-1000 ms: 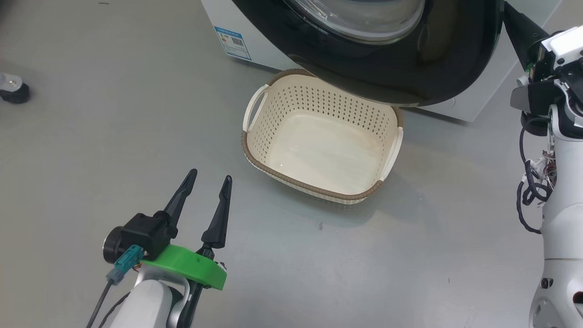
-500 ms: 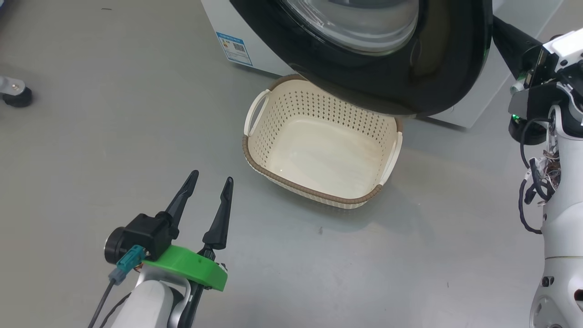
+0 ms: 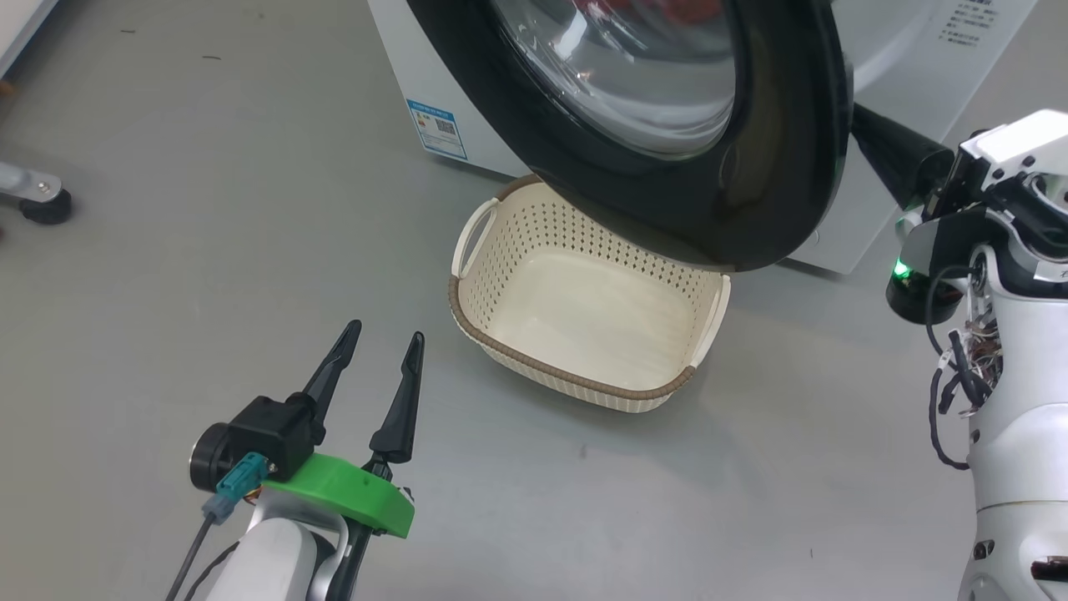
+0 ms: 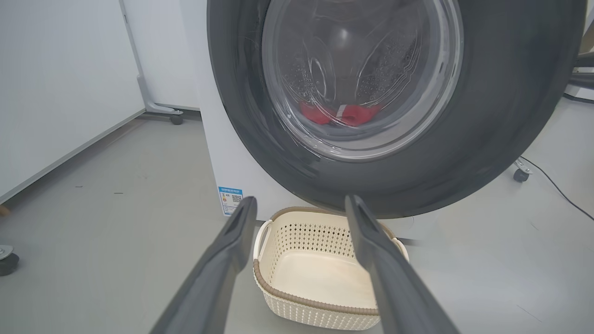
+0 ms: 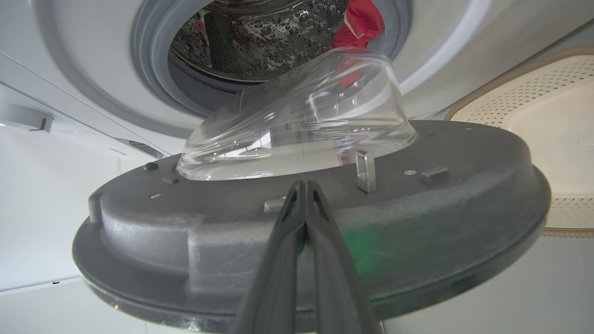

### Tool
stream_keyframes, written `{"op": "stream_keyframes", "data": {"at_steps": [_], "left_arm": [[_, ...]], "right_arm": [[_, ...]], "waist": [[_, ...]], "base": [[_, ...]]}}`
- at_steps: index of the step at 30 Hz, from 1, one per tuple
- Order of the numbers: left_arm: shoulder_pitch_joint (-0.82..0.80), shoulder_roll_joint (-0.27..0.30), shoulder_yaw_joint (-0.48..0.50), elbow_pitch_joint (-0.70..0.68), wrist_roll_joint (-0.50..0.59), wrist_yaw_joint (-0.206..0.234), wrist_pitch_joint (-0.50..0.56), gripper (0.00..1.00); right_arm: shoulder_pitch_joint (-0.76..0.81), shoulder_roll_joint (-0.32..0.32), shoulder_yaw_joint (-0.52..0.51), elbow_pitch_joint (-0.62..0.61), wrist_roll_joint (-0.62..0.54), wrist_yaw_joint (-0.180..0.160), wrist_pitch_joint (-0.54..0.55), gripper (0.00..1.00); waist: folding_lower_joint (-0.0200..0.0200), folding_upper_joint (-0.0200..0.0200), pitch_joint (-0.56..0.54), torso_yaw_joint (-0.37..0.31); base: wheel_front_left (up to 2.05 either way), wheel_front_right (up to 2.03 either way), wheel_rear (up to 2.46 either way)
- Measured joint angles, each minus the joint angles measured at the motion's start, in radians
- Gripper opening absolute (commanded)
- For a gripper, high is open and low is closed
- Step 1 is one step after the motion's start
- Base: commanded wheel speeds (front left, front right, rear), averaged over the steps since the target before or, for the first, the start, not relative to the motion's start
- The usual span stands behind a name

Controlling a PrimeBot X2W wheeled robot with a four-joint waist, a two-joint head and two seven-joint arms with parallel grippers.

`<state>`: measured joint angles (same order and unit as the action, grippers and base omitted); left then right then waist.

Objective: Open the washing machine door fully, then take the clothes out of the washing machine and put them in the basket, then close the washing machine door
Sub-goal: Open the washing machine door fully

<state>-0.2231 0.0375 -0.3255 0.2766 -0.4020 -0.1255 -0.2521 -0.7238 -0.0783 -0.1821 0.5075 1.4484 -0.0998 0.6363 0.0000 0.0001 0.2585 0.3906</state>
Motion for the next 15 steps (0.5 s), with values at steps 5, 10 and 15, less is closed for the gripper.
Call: {"op": "stream_keyframes", "data": {"at_steps": [5,10,15], "left_arm": [[0.004,0.000,0.001,0.000,0.002,0.000,0.000,1.00],[0.016,0.000,0.000,0.001,0.007,0.000,0.000,1.00],[0.028,0.000,0.000,0.001,0.008,0.000,0.000,1.00]], "right_arm": [[0.021,0.006,0.020,0.013,0.018,-0.003,0.021,0.00],[0.046,0.012,0.037,0.022,0.050,-0.006,0.041,0.00],[0.070,0.014,0.060,0.024,0.078,-0.008,0.055,0.00]], "waist": [[0.0000,0.0000,-0.020,-0.002],[0.0000,0.0000,-0.036,-0.003],[0.0000,0.0000,-0.053,-0.004]], "base": [[0.00,0.00,0.00],[0.00,0.00,0.00],[0.00,0.00,0.00]]}}
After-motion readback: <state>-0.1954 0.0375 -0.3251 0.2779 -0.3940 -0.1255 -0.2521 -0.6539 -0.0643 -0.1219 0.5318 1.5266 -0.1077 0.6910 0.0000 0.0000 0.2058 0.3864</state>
